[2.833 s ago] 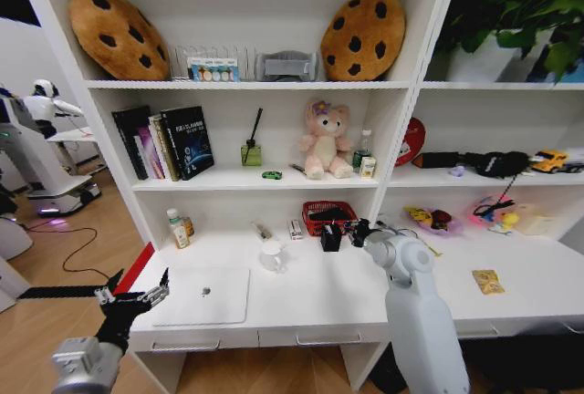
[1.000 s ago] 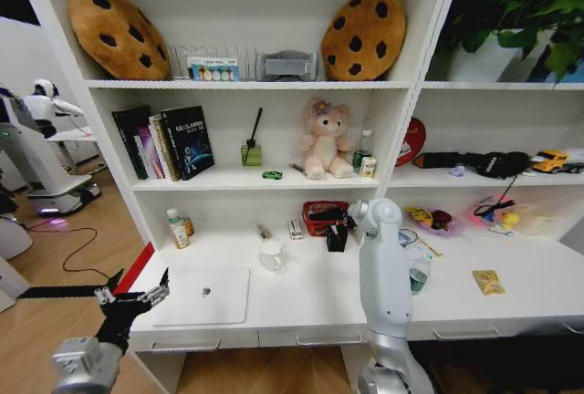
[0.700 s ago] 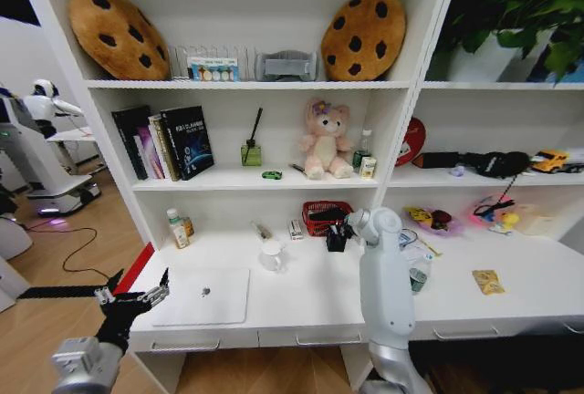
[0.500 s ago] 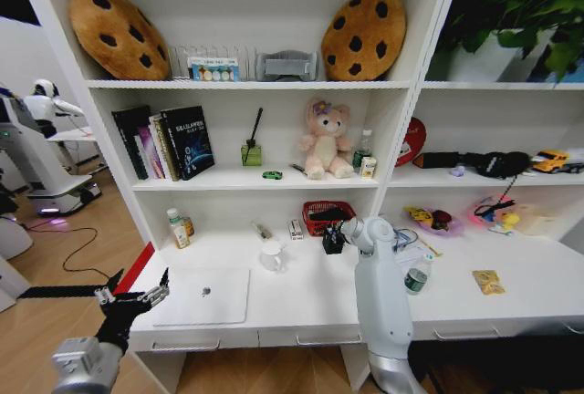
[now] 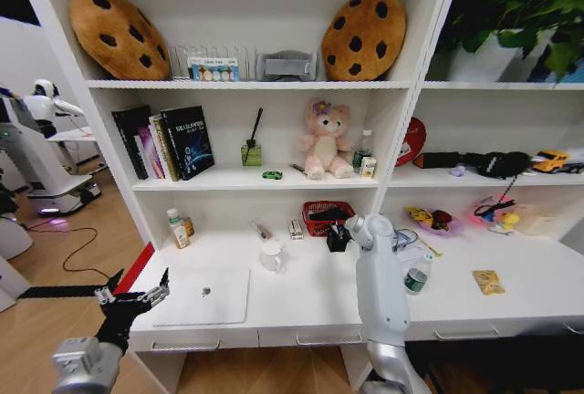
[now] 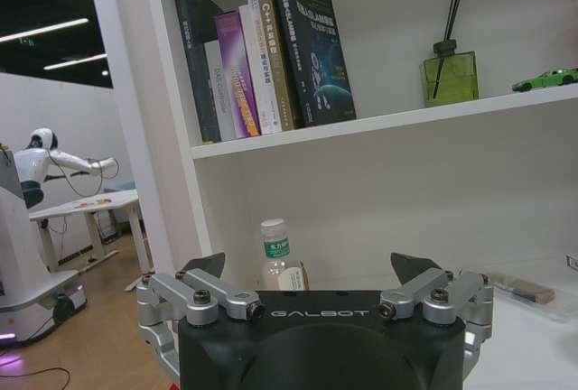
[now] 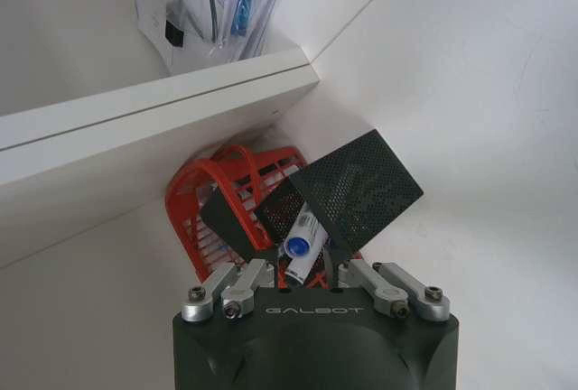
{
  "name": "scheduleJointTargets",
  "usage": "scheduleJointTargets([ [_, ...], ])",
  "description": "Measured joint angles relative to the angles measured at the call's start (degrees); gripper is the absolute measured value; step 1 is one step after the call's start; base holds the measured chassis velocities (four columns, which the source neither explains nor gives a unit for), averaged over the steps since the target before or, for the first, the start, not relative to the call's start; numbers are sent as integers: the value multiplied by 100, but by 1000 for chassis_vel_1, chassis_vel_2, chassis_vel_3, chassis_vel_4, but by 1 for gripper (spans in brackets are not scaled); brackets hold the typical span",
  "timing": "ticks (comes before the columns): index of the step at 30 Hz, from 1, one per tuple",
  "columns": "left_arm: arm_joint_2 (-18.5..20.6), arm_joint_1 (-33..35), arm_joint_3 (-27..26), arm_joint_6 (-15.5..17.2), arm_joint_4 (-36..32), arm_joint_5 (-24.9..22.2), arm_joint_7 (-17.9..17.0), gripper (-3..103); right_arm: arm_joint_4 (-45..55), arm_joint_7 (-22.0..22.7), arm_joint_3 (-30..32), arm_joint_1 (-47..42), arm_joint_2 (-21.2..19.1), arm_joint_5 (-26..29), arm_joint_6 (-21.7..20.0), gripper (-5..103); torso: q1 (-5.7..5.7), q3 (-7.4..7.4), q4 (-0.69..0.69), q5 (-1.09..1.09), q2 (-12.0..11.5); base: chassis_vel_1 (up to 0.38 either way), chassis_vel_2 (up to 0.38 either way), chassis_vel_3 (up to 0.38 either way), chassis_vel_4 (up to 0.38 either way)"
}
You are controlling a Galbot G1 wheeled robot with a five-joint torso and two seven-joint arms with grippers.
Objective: Organize the objects on the table.
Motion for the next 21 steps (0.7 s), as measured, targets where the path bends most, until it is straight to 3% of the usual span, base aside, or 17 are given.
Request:
scheduleJointTargets([
  [1, 0, 0, 0, 0, 0, 0, 0, 100, -17, -27, 16, 0, 0, -7, 8, 33, 0, 0, 0, 0, 0, 0, 0, 0, 0],
  [8, 0, 0, 0, 0, 0, 0, 0, 100, 19, -118, -80, 23, 0, 154, -144, 54, 0, 0, 0, 0, 0, 0, 0, 0, 0],
  [10, 0, 0, 0, 0, 0, 0, 0, 100, 319, -287, -510, -74, -2, 396, -553, 71, 0, 0, 0, 0, 0, 0, 0, 0, 0],
  [13, 0, 0, 0, 0, 0, 0, 0, 100, 433, -340, -671, -124, 0, 407, -690, 71, 0, 0, 1, 0, 0, 0, 0, 0, 0],
  [15, 0, 0, 0, 0, 0, 0, 1, 100, 804, -441, -1082, -271, 1, 344, -1174, 82, 0, 0, 3, 0, 0, 0, 0, 0, 0],
  [16, 0, 0, 0, 0, 0, 0, 1, 100, 804, -441, -1082, -271, 1, 344, -1174, 82, 0, 0, 3, 0, 0, 0, 0, 0, 0],
  [18, 0, 0, 0, 0, 0, 0, 2, 100, 1367, -498, -1486, -499, -3, 170, -2133, 97, 0, 0, -3, -1, 0, 0, 0, 0, 0],
  [19, 0, 0, 0, 0, 0, 0, 2, 100, 1367, -498, -1486, -499, -3, 170, -2133, 97, 0, 0, -3, -1, 0, 0, 0, 0, 0],
  [20, 0, 0, 0, 0, 0, 0, 2, 100, 1696, -549, -1777, -638, -34, 118, -2595, 99, 0, -1, 2, -1, 0, 0, 0, 0, 0],
  [21, 0, 0, 0, 0, 0, 0, 2, 100, 1696, -549, -1777, -638, -34, 118, -2595, 99, 0, -1, 2, -1, 0, 0, 0, 0, 0],
])
